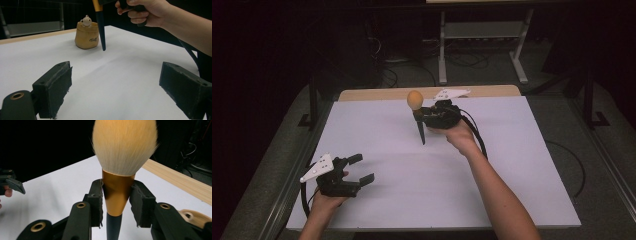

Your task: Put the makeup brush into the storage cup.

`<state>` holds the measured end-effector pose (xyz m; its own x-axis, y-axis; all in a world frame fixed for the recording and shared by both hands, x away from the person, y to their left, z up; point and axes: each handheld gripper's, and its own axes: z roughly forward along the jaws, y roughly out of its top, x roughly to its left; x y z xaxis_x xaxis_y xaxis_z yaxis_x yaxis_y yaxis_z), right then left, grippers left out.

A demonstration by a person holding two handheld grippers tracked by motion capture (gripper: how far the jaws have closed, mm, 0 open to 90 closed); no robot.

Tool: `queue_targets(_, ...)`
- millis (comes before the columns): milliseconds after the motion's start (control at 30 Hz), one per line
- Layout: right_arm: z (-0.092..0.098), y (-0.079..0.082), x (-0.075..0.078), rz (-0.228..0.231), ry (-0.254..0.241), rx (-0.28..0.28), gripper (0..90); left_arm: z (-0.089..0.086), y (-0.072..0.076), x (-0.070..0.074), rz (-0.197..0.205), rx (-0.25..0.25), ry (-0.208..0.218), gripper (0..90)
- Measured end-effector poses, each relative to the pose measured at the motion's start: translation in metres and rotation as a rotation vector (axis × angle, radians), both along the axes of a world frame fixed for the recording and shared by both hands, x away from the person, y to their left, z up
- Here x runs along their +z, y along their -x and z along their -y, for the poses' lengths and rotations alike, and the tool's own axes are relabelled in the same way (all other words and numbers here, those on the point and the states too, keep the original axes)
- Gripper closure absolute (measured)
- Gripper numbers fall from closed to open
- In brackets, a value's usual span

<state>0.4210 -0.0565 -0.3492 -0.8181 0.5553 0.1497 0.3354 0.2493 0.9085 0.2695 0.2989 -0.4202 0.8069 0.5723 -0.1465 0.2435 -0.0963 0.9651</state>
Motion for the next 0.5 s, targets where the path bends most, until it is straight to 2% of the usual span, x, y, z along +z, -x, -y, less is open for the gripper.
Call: queue_targets(500,0.023,0.001,0.005,0.017,-0.022,-0.045,63.0,0.002,0.001,0.0,-0.007,-0.001,0.018,10.4)
